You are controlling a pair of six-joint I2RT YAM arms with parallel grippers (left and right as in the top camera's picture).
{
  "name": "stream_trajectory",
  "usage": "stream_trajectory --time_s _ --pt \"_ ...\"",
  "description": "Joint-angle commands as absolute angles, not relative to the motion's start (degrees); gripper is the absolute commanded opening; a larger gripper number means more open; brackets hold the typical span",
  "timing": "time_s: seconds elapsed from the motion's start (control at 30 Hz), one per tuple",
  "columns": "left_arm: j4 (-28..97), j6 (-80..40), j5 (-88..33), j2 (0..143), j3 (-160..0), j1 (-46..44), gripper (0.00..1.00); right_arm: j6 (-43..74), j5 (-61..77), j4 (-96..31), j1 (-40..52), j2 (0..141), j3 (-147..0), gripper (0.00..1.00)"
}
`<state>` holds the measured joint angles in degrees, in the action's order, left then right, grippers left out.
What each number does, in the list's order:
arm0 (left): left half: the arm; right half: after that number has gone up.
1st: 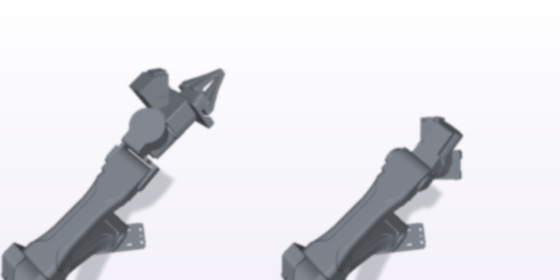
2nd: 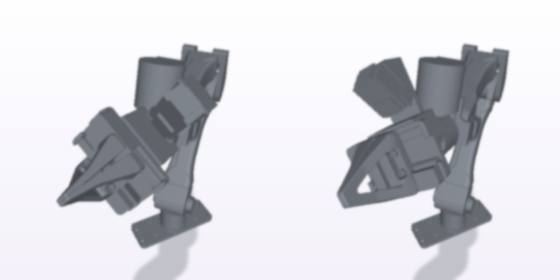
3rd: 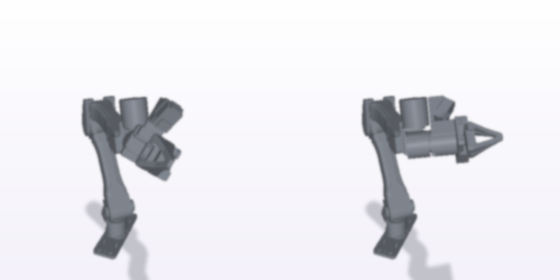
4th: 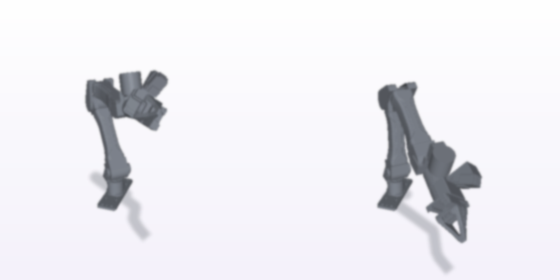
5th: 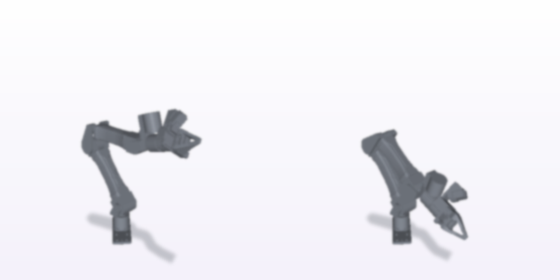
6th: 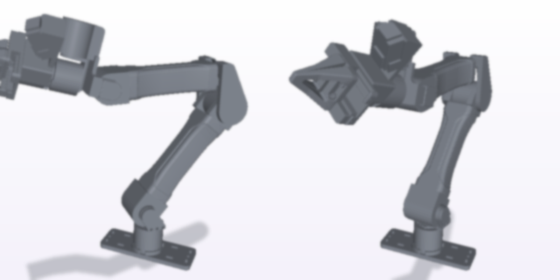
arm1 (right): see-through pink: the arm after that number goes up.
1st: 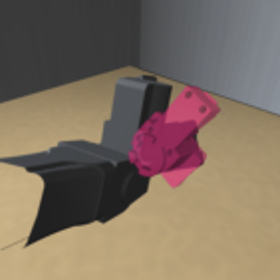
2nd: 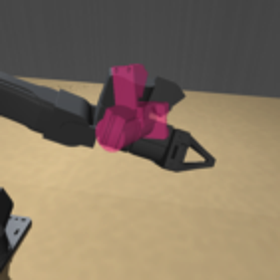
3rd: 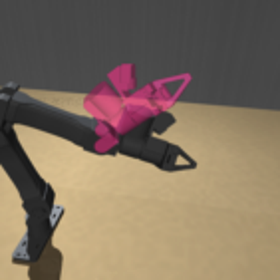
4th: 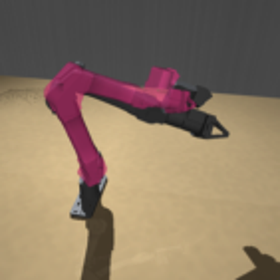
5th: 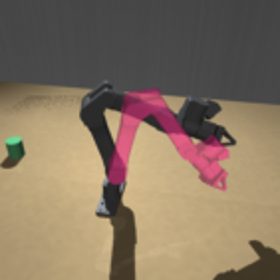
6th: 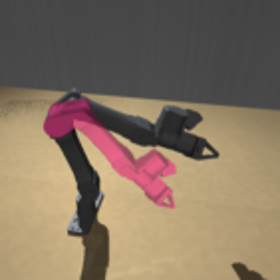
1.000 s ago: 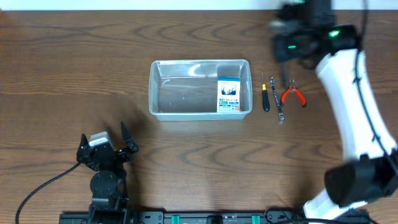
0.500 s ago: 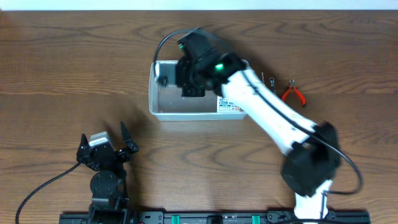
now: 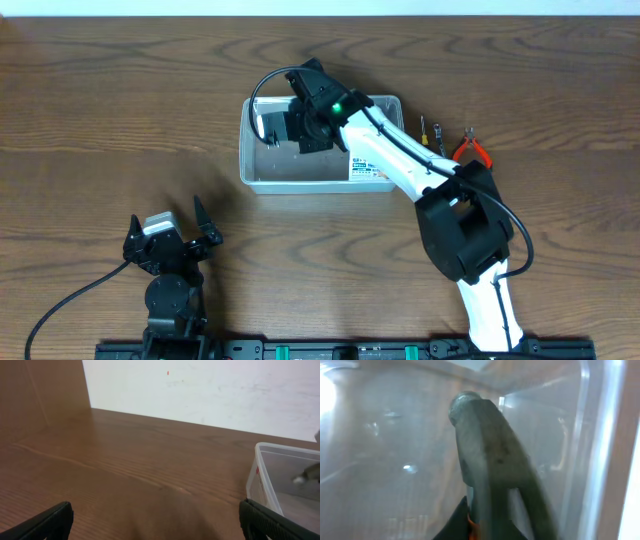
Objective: Pack container
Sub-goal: 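Carry the hammer into the container and open the right gripper, then grasp the red-handled pliers with the right gripper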
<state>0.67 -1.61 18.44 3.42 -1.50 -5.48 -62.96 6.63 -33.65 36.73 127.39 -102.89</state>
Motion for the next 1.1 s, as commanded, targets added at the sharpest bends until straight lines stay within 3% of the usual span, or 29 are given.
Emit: stream_trajectory --time_s 0.0,0.13,0.17,0.37,0.5,0.77,0.93,1.07 --pt "2.3 -1.5 19.6 3.2 -0.2 -5.7 0.98 -56.1 7.5 -31.8 36.4 128.4 -103.1 0.19" --pt "2.3 -1.5 19.6 3.2 -0.2 -5.7 0.98 -52.0 7.5 -30.1 36.7 128.4 -103.1 0.33" --pt "2.3 -1.5 19.6 3.2 -0.2 -5.7 0.98 -51.3 7.2 -30.2 36.9 128.2 -103.1 0.41" --pt "2.3 -1.5 19.6 3.2 -0.2 -5.7 0.98 -31.2 -6.9 -31.3 37.1 122.1 -103.4 0.48" --pt "2.3 -1.5 19.6 3.2 -0.2 -5.7 0.98 -12.1 -18.7 -37.6 34.6 112.2 -103.4 0.71" --pt "2.3 -1.5 19.6 3.2 -0.2 -5.7 0.98 3.0 -18.0 -55.4 18.6 98.3 -103.4 0.77" --pt "2.3 -1.5 19.6 3.2 -0.2 -5.7 0.98 6.6 -10.6 -63.4 4.4 100.8 -101.0 0.73" --pt "2.3 -1.5 19.6 3.2 -0.2 -5.7 0.98 4.5 -4.6 -62.4 -2.9 105.4 -95.7 0.71"
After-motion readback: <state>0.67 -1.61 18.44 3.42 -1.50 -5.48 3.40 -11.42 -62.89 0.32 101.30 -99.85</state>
